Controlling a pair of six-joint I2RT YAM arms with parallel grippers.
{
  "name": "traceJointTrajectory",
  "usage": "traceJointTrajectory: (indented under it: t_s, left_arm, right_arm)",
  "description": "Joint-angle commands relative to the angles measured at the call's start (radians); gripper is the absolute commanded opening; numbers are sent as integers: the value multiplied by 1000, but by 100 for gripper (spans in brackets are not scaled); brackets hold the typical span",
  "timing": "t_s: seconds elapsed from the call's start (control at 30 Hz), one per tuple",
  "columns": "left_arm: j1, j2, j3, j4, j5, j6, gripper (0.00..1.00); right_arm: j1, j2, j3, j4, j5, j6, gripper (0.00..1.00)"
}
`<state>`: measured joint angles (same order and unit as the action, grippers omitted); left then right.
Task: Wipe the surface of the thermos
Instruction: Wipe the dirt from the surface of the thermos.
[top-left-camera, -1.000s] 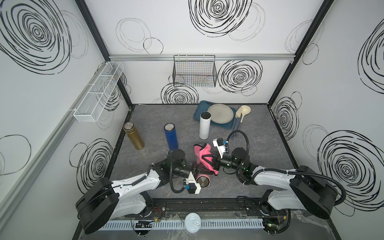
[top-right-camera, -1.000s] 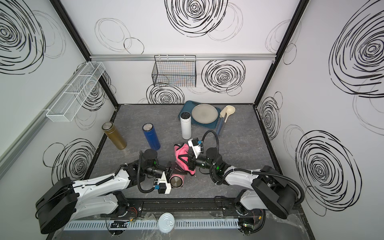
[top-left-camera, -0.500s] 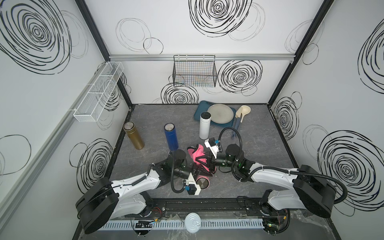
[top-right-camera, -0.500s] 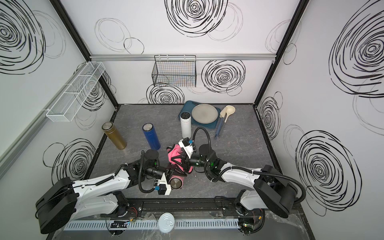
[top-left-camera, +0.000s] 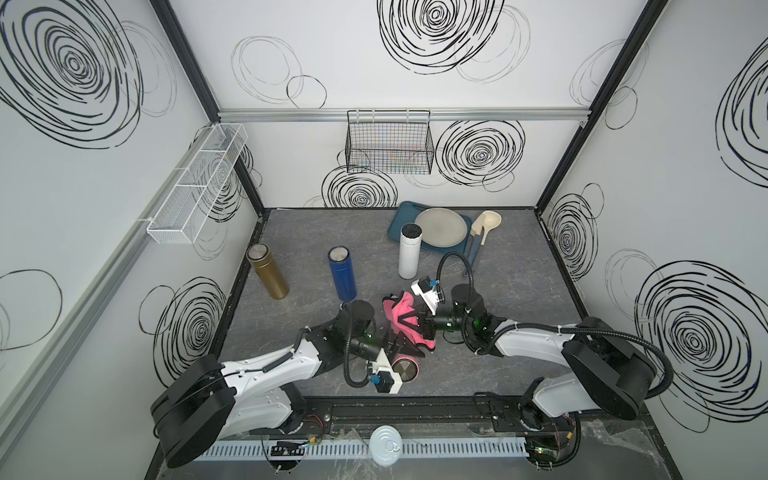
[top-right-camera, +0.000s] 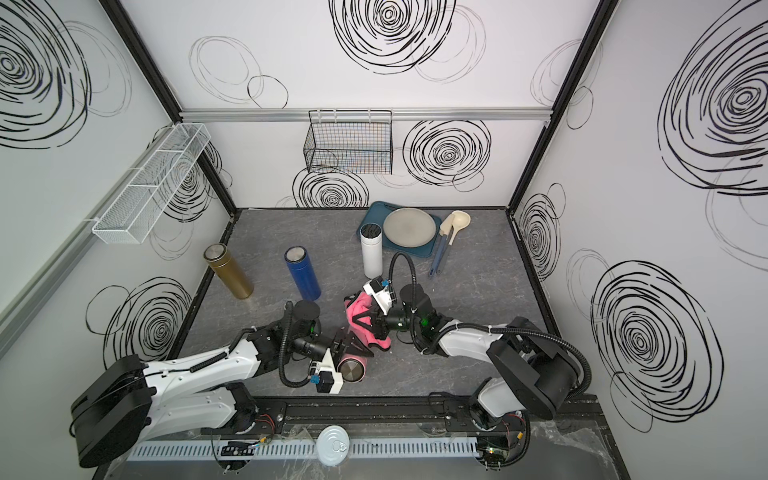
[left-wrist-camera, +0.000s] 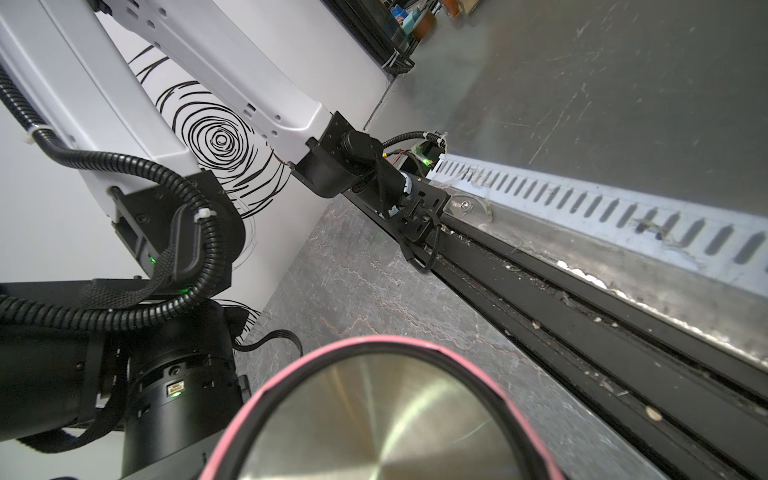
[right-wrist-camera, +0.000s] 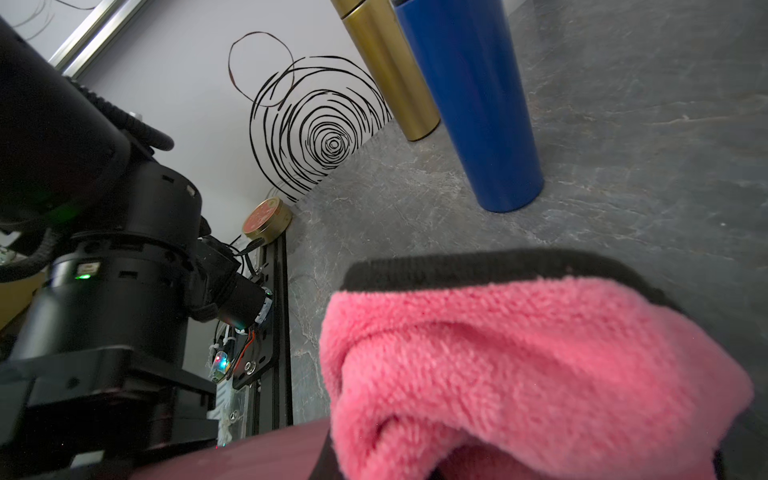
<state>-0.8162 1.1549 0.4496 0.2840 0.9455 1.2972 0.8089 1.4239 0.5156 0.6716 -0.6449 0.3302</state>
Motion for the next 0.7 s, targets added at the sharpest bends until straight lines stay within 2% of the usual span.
traceJointTrajectory:
  t_s: [0.0,0.07,0.13,0.3,0.47,0.57,0.67]
  left_arm:
    - [0,-33,55,117,-1,84,0]
    - [-3,-33,58,107,-2,94,0]
    - [-6,-36,60,97,-1,105,0]
    - [-11,-36,61,90,-3,114,0]
    - [-15,-45,56,111,-10,98,0]
    - [-28,-56,2,357,-83,-78,0]
    - [-62,-62,-47,580,-240,-260,0]
  right_arm:
    - [90,-85,67,-113,-81,-80,0]
    - [126,-121,70,-121,-79,-97,0]
    - [119,-133,55,-111,-82,-98,0]
    - [-3,-62,-29,11,-148,-24,0]
    - [-35,-16,-33,-44,-45,-48,0]
    - [-49,-43,-23,-63,29,-15,0]
    - [-35,-120,22,-158,174,29,0]
